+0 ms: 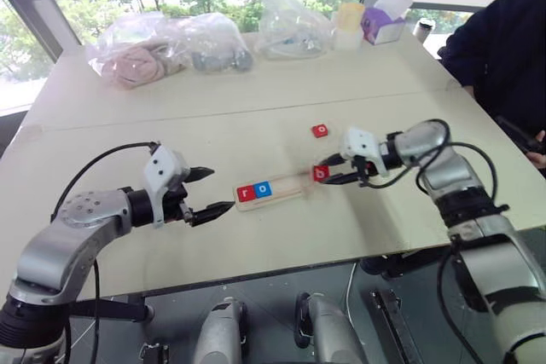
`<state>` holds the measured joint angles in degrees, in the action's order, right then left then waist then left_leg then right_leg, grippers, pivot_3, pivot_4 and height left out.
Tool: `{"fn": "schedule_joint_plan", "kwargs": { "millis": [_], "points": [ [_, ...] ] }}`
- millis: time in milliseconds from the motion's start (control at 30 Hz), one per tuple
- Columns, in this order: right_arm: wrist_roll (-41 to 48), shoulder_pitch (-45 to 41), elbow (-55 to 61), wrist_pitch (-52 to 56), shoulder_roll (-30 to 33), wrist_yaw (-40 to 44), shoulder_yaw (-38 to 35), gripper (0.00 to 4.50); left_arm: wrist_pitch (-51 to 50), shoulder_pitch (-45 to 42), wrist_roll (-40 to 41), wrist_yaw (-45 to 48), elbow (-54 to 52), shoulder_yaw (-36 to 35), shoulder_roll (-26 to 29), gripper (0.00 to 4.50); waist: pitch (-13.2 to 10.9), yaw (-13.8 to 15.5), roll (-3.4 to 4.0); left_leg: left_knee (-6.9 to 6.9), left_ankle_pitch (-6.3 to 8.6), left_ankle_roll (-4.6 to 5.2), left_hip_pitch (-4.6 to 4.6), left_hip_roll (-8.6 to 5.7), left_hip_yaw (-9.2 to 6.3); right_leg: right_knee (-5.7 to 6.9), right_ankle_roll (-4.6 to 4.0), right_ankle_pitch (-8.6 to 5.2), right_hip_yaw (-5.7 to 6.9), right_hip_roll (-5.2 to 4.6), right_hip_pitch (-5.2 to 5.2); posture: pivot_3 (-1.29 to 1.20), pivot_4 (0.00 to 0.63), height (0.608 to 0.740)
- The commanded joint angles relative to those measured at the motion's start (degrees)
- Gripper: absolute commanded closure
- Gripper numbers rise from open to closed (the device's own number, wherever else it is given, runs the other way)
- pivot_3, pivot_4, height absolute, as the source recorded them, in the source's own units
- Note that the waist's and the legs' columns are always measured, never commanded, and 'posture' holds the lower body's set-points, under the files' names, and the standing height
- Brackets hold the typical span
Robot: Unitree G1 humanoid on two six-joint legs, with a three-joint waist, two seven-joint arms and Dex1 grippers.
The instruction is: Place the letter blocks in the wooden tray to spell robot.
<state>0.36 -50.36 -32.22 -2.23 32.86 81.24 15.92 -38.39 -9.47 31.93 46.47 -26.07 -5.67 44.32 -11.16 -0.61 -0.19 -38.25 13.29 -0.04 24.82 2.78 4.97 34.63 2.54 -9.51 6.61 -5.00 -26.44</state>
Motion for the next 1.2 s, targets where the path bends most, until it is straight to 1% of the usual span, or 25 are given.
{"fn": "schedule_joint_plan", "kwargs": {
  "millis": [33,267,400,600,867,1200],
  "points": [
    [-0.9,-2.8,-0.9,-2.1,-1.8,1.0,1.6,3.35,0.9,-0.5,-0.1,-0.3,-1.7,-0.6,0.0,0.00,0.0,0.2,0.00,0.00,0.00,0.00,0.00,0.00,0.00,0.00,0.00,0.00,0.00,-0.01,0.01,0.00,0.150,0.725],
    [-4.0,-8.2,-10.9,-7.3,-7.6,0.6,4.6,3.35,0.4,2.3,0.5,-1.9,-4.4,-2.1,-0.1,0.00,0.0,-0.1,0.00,0.00,0.00,-0.01,0.00,-0.02,0.06,0.00,0.03,0.03,-0.03,-0.03,0.01,0.00,0.150,0.725],
    [-5.1,-9.8,-14.8,-9.6,-10.1,0.7,5.2,3.35,0.0,3.6,1.0,-2.8,-5.8,-2.9,0.0,0.00,0.0,-0.2,0.00,0.00,-0.02,-0.03,-0.02,-0.01,0.05,0.15,0.04,0.03,-0.03,-0.01,-0.04,0.00,0.150,0.725],
    [-6.1,-10.7,-18.3,-11.6,-11.6,0.6,5.2,3.35,-0.2,4.4,1.4,-3.6,-6.5,-3.2,0.3,0.00,0.0,0.0,0.00,-0.01,-0.06,-0.10,-0.10,0.00,0.03,0.30,-0.15,-0.09,-0.03,-0.02,-0.03,0.00,0.150,0.725],
    [-6.9,-12.2,-21.3,-12.6,-13.1,-0.6,4.7,3.35,-0.3,4.3,1.7,-4.0,-6.6,-3.1,0.3,0.00,0.0,-0.1,0.00,0.00,-0.07,-0.12,-0.22,0.00,0.04,0.44,-0.14,-0.09,-0.07,-0.01,-0.02,0.00,0.150,0.725],
    [-7.5,-13.3,-24.0,-13.6,-13.4,-0.9,4.6,3.35,-0.3,3.8,1.6,-4.1,-6.3,-2.6,0.2,0.00,0.0,-0.1,0.00,0.00,-0.07,-0.12,-0.26,0.01,0.04,0.46,-0.24,-0.15,-0.08,-0.02,0.00,0.00,0.150,0.725]
  ]
}}
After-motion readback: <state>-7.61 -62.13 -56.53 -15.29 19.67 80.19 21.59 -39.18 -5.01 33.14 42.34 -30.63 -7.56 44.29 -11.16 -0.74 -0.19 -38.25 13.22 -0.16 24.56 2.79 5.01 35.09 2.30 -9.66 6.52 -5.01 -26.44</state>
